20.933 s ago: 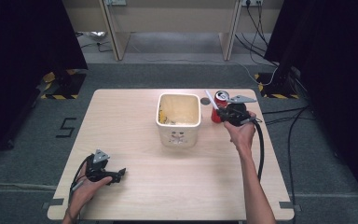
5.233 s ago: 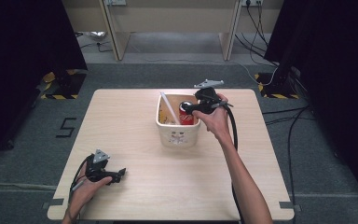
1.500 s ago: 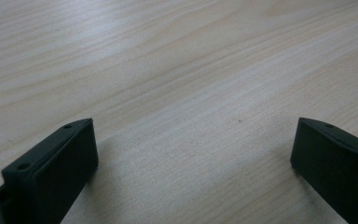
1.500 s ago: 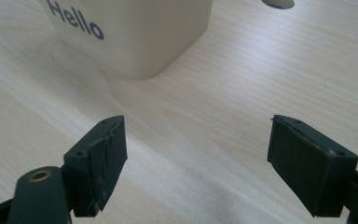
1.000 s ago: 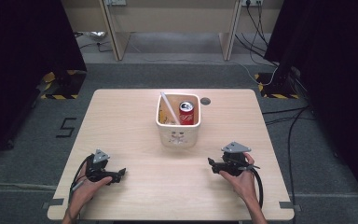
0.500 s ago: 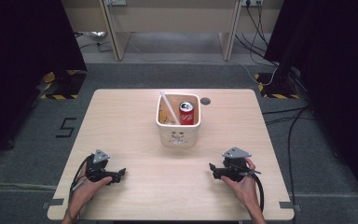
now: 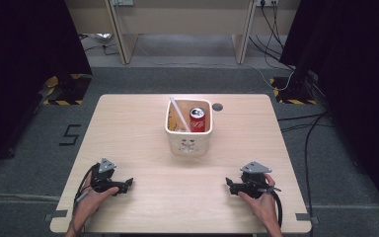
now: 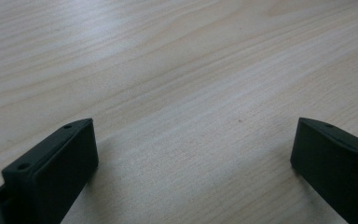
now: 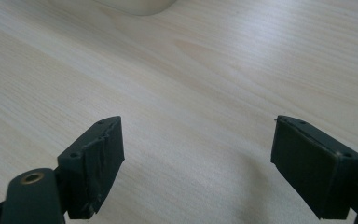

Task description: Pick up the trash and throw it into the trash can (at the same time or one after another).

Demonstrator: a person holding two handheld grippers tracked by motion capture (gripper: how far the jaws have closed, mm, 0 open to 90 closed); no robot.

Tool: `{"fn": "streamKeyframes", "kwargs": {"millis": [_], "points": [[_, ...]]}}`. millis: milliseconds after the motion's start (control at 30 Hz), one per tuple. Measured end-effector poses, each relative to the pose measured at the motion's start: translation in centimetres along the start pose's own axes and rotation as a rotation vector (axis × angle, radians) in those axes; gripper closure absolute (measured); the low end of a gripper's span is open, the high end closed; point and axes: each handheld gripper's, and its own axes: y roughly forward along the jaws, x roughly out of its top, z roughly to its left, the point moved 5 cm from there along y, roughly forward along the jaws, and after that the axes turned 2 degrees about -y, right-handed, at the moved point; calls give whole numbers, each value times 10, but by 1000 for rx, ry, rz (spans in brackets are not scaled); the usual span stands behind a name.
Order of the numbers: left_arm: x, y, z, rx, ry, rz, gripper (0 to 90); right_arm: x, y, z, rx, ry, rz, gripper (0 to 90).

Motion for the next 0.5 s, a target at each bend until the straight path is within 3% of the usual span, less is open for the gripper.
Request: {"fn": "streamKeyframes", "kwargs": {"millis": [500], "points": [[0, 0, 0, 0, 0, 0, 0, -15, -3, -2, -13, 22, 27, 168]]}}
